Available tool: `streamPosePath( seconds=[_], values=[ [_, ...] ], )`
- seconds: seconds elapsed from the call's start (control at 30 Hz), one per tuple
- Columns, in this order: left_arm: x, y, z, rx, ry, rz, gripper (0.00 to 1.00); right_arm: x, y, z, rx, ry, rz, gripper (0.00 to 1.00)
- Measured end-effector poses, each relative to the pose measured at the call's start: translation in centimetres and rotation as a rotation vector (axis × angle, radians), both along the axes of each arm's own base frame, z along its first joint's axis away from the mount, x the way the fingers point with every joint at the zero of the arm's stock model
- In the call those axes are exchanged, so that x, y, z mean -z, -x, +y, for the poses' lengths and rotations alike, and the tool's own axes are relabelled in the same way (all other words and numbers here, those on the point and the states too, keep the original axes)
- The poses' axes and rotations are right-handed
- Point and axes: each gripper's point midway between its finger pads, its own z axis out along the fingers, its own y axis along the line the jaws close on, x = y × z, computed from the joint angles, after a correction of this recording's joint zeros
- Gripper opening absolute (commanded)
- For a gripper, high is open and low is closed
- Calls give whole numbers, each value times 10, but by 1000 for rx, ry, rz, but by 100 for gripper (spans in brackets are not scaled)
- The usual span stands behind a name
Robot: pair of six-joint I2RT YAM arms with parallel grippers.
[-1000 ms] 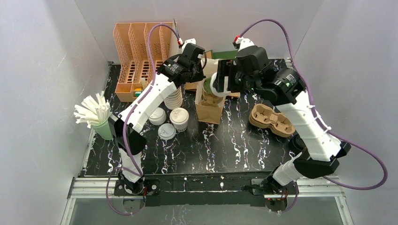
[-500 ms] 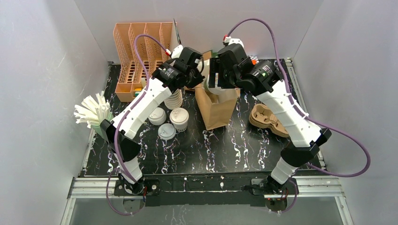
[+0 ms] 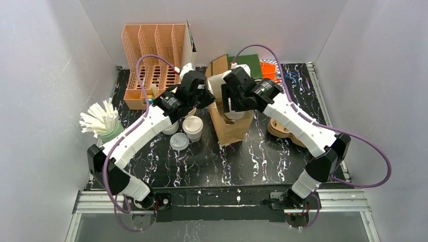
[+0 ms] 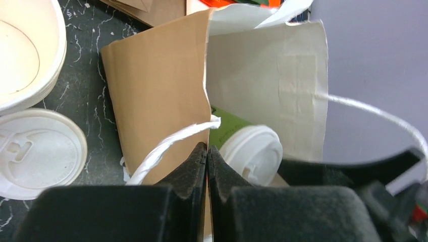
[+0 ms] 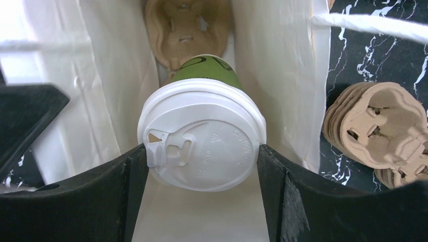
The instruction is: Pack the takeout coffee
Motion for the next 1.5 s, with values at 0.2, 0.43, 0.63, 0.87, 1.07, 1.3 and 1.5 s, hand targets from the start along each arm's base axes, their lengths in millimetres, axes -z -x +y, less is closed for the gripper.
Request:
streamPosePath(
  seconds=[0.2, 0.43, 0.63, 0.87, 1.07, 1.3, 1.5],
  values=[
    [6, 20, 2, 127, -8, -70, 0, 18, 0, 1, -7, -6, 13, 37],
    [0, 46, -3, 331, -35, -182, 0, 8, 17, -9, -61, -69, -43, 37],
    [-2, 61, -21, 476, -37, -240, 0, -8, 26, -10, -102, -99, -101, 37],
    [-4, 68, -41, 571, -22, -244, 0, 6, 35, -21, -104, -21, -56, 39],
    [0, 73, -43, 612, -44, -226, 0, 12, 30, -28, -83, 4, -89, 39],
    [3, 74, -39, 612, -70, -209, 0, 26, 20, -19, -100, -10, -121, 38],
    [16, 59, -19, 515, -112, -152, 0, 26, 1, -12, -104, -56, -141, 37]
  ],
)
